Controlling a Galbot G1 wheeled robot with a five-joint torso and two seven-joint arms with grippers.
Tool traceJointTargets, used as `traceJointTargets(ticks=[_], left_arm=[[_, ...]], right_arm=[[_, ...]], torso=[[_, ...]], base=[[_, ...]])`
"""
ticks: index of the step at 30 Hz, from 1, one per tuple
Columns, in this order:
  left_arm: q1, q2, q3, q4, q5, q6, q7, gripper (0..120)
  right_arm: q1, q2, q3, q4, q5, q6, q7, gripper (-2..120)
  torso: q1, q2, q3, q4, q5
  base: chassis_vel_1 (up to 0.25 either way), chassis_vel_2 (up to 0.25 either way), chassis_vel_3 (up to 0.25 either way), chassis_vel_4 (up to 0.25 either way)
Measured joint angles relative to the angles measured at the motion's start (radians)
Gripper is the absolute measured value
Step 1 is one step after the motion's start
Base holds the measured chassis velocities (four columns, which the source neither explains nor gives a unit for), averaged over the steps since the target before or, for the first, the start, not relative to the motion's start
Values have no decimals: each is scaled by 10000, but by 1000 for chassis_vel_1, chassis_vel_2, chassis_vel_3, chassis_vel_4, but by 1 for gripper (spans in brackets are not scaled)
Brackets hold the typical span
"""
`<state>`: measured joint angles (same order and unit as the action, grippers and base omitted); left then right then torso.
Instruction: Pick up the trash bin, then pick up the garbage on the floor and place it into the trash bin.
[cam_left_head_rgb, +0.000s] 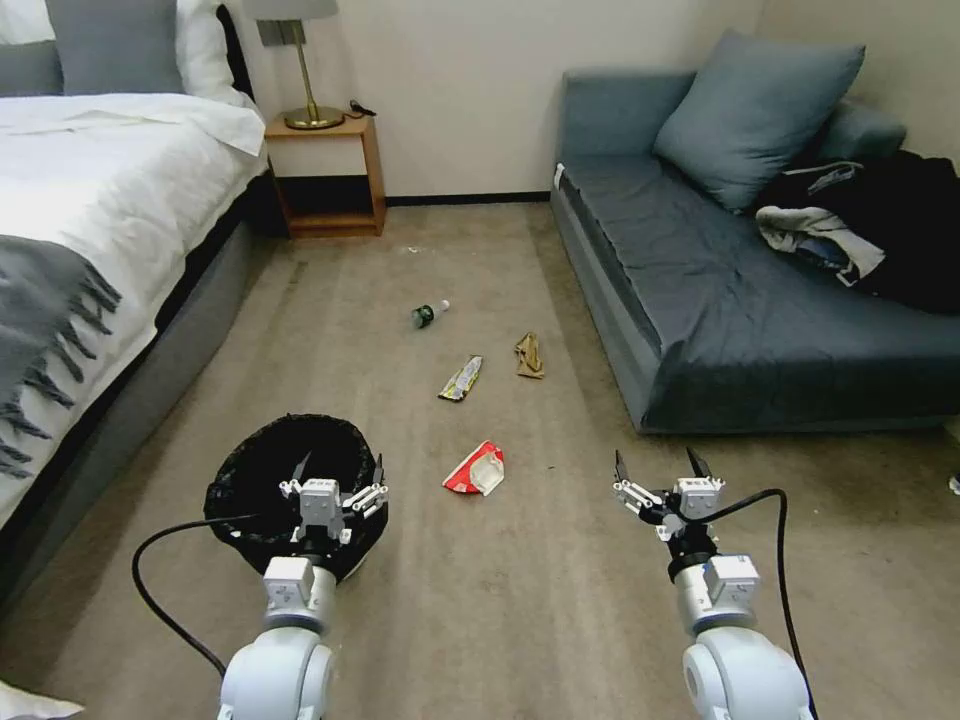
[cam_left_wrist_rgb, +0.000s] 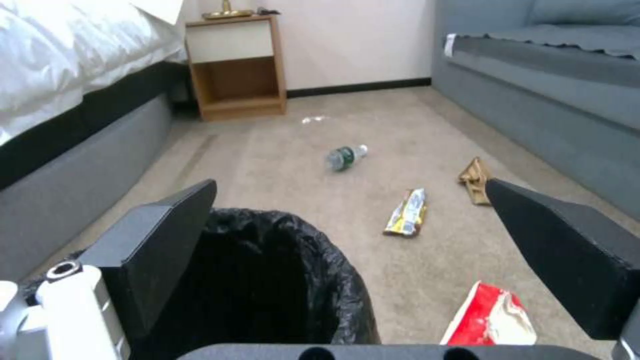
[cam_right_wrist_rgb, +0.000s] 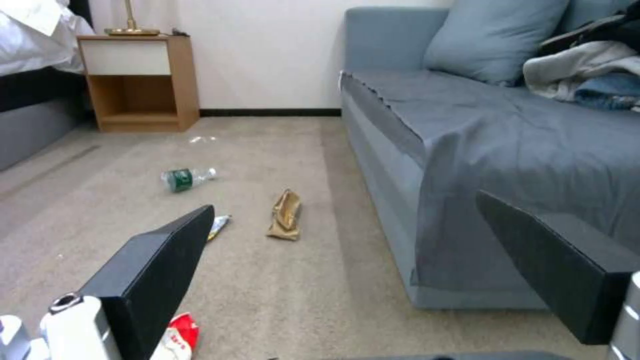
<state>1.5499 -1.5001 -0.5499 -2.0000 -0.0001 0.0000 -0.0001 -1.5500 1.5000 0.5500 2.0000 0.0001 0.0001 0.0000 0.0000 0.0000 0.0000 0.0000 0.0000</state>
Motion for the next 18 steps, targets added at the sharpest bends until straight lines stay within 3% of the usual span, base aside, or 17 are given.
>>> traceJointTargets(ticks=[18], left_arm=[[0,0,0,0,0,0,0,100]], right_arm=[[0,0,0,0,0,0,0,100]], torso=[[0,0,0,0,0]], base=[[0,0,0,0]])
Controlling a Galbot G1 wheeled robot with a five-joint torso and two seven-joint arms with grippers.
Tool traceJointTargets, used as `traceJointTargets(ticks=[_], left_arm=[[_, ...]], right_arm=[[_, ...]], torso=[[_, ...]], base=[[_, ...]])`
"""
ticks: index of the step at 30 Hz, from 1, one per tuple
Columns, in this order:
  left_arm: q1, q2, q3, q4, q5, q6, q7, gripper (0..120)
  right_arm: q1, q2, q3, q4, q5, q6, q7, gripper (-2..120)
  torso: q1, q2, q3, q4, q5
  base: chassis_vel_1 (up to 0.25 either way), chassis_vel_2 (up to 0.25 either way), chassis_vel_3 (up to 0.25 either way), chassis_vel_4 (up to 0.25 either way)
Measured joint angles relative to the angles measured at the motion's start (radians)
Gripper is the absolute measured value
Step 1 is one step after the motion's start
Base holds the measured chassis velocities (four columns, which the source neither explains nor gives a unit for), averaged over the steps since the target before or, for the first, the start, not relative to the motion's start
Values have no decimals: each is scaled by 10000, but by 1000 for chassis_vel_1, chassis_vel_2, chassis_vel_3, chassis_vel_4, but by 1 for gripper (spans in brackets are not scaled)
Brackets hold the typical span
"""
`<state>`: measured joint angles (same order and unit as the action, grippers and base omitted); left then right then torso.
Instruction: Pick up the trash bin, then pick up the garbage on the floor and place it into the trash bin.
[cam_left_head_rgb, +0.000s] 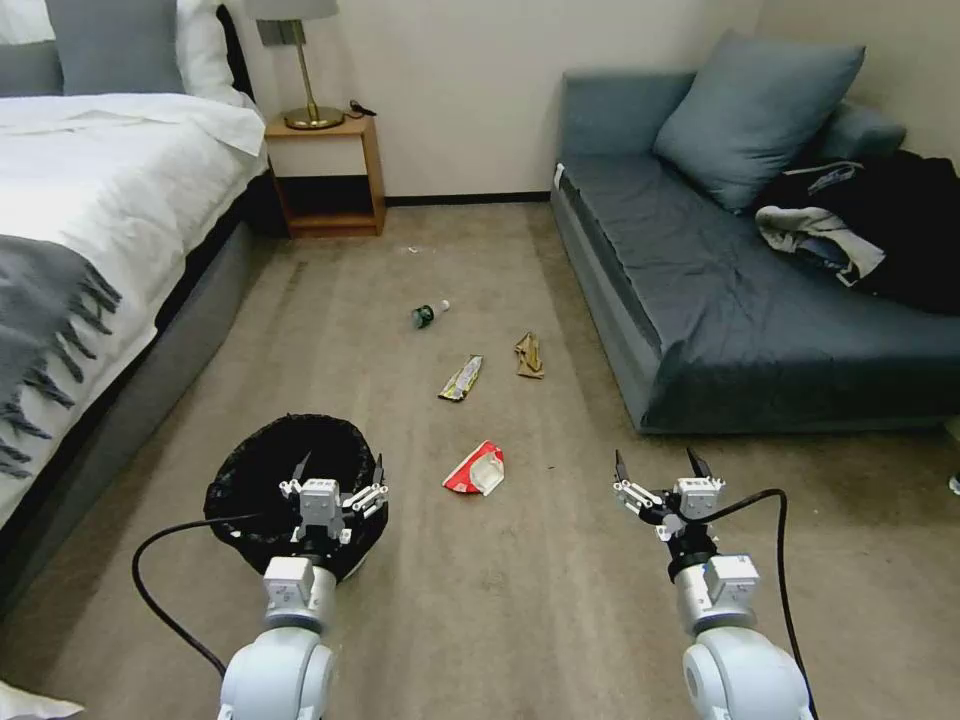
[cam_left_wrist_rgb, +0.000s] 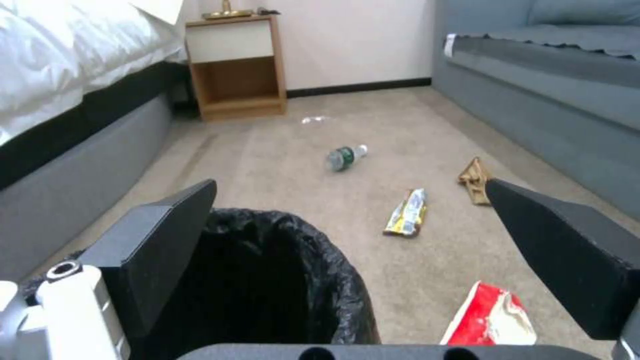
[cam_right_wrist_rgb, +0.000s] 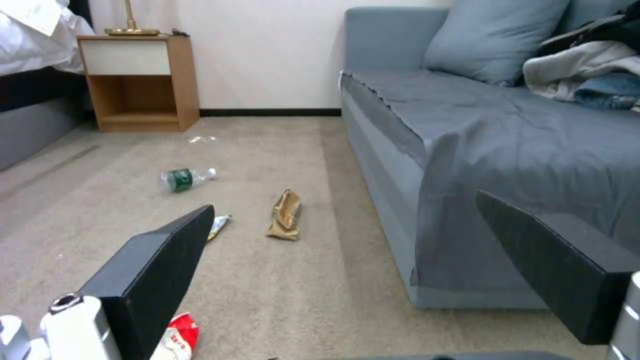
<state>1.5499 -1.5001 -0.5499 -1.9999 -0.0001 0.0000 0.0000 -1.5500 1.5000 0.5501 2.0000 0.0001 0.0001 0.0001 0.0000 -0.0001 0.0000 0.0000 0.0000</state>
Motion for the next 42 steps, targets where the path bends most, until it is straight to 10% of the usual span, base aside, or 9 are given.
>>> traceJointTargets(ticks=[19,36,42], left_arm=[[-16,50,14,-5,-41,1,-42,100],[-1379,3286,1698,-2489,-3163,50,-4377,100],[-1218,3795,1705,-2896,-3836,1598,-5058,100]], right_arm=[[-16,6,-3,26,0,-1,0,100],[-1571,780,-511,3408,-393,95,-1771,100],[-1525,616,-393,3209,-406,285,-1918,100]], torso=[[0,0,0,1,0],[0,1,0,-2,0],[0,0,0,1,-2]], base=[[0,0,0,0],[0,0,0,0],[0,0,0,0]])
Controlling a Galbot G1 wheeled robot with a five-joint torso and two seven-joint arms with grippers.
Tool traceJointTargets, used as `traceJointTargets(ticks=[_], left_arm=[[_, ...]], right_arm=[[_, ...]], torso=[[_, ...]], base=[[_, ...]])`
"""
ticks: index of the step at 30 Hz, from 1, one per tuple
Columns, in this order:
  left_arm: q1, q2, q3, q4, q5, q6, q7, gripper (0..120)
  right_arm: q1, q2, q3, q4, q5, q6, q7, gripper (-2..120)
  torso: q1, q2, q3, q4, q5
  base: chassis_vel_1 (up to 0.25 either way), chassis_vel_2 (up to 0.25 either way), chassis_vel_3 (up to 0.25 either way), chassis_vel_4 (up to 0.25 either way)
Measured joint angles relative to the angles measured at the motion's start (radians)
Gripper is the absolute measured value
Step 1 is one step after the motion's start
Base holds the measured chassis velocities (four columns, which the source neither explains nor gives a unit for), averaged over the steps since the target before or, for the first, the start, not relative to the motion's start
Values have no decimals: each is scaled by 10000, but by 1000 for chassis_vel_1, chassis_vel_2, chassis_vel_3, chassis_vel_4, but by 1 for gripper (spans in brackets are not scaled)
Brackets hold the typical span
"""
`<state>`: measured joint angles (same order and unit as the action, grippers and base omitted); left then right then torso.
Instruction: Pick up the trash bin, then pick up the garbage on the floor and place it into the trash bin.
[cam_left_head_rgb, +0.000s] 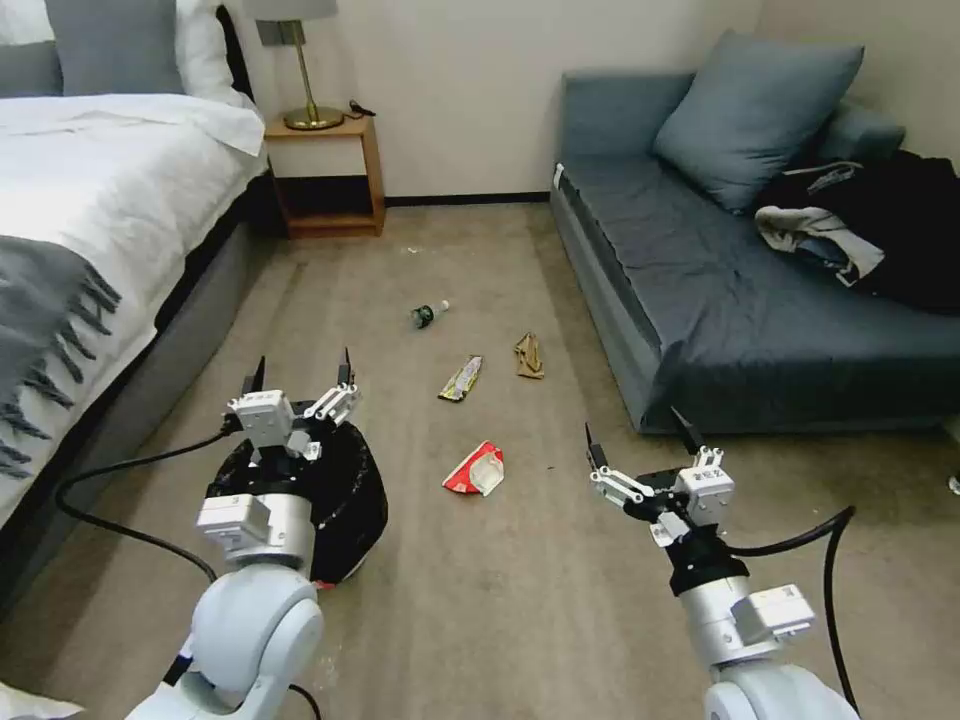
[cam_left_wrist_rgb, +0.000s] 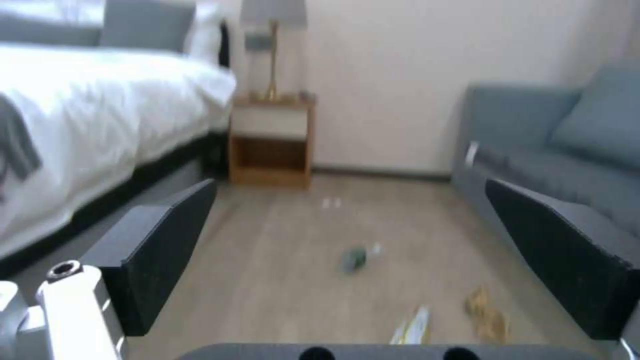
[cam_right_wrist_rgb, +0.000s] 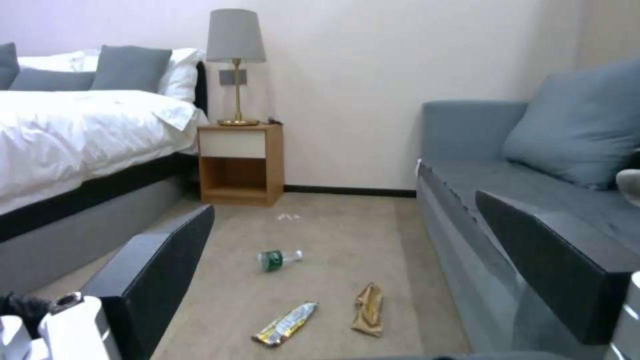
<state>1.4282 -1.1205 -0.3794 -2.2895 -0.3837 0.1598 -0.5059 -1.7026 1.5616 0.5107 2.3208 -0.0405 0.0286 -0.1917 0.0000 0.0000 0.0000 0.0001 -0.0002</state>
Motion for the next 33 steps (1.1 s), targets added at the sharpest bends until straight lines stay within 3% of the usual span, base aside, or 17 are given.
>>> traceJointTargets(ticks=[8,11,12,14,15,17,19,29,33], left_arm=[[15,675,-164,-328,-1185,1172,-449,100],[9,1226,-426,-468,-1894,1860,-763,100],[9,1226,-426,-468,-1894,1860,-763,100],[-70,1690,-963,-483,-2660,2522,-903,100],[-70,1690,-963,-483,-2660,2522,-903,100],[-206,2029,-1408,-402,-3493,2846,-973,100],[-296,2279,-1564,-297,-4265,3054,-1018,100],[-535,2632,-1868,321,-5904,3753,-1259,100],[-747,2833,-1982,948,-6390,3917,-1320,100]], right_arm=[[74,-116,15,-276,65,192,25,100],[160,-134,-53,-399,66,220,26,100],[160,-134,-53,-399,66,220,26,100],[256,-168,-100,-481,87,222,26,100],[256,-168,-100,-481,87,222,26,100],[345,-203,-136,-585,89,223,23,100],[395,-219,-176,-668,95,224,17,100],[527,-289,-245,-878,169,247,-23,100],[596,-353,-258,-993,221,253,-52,100]], torso=[[0,0,0,-1,1],[0,0,0,0,0],[0,0,0,0,0],[1,0,0,0,1],[1,0,0,0,1],[0,0,0,0,3],[0,0,0,-1,2],[0,0,0,-1,1],[0,0,0,0,1]], base=[[0,0,0,0],[0,0,0,0],[0,0,0,0],[0,0,0,0],[0,0,0,0],[0,0,0,0],[0,0,0,0],[0,0,0,0],[0,0,0,0]])
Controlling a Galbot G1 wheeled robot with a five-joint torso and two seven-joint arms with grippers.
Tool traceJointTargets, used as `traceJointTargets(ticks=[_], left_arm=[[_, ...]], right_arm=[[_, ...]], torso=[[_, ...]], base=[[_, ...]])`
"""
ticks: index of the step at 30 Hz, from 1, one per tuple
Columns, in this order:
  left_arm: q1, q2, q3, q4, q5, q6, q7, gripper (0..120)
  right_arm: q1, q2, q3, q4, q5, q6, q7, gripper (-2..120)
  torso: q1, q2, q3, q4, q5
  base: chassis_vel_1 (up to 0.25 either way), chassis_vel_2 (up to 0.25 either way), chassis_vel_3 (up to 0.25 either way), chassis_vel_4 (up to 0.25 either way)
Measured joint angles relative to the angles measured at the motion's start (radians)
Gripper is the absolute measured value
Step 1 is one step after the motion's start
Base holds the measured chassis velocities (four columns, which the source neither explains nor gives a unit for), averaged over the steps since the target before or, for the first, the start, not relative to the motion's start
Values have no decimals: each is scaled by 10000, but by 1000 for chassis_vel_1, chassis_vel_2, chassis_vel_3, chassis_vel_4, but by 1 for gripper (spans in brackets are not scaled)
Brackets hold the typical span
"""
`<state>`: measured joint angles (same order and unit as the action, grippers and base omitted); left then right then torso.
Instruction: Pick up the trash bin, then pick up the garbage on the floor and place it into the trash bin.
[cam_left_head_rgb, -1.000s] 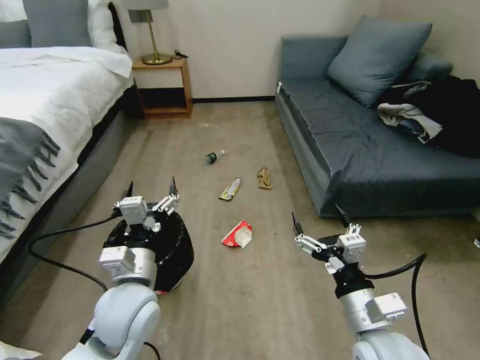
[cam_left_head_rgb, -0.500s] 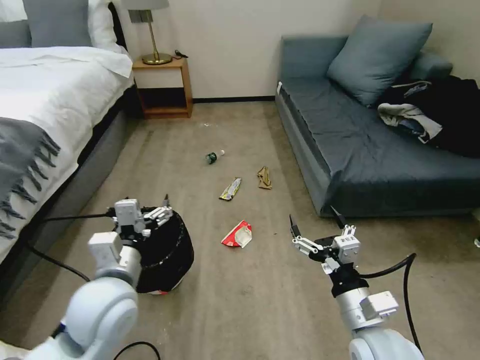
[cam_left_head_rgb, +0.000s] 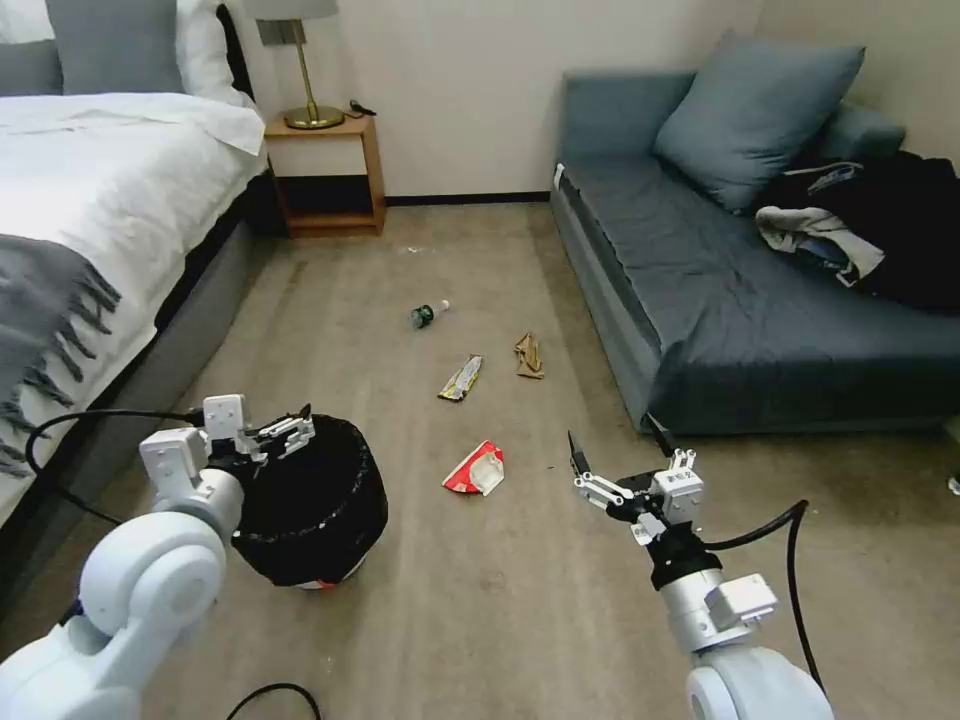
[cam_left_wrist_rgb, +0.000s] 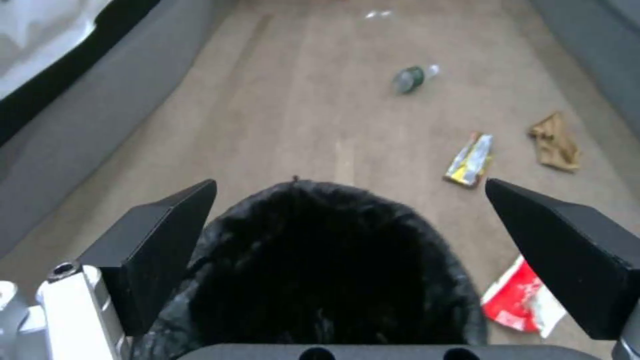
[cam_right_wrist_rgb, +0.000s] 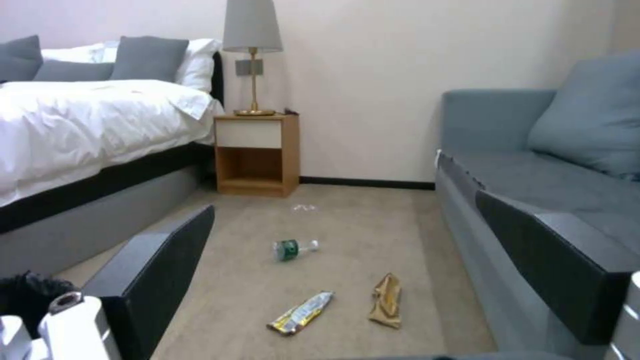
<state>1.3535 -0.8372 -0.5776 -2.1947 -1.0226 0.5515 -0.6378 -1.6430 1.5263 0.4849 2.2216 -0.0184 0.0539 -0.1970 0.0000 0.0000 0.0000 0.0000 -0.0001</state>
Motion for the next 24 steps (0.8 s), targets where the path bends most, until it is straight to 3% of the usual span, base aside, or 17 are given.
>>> traceJointTargets(ticks=[6,11,24], left_arm=[[-278,282,74,1000,-529,-151,117,100],[-782,598,327,2000,-1297,255,167,100],[-1531,749,601,2976,-2284,1597,17,100]], right_arm=[[86,-25,-87,-169,52,34,-26,100],[189,-66,-166,-276,191,-64,-18,100],[303,-122,-199,-583,202,-42,11,100]], torso=[[0,0,0,0,0],[0,-1,0,0,0],[0,0,0,-1,1]], base=[[0,0,0,0],[0,0,0,0],[0,0,0,0]])
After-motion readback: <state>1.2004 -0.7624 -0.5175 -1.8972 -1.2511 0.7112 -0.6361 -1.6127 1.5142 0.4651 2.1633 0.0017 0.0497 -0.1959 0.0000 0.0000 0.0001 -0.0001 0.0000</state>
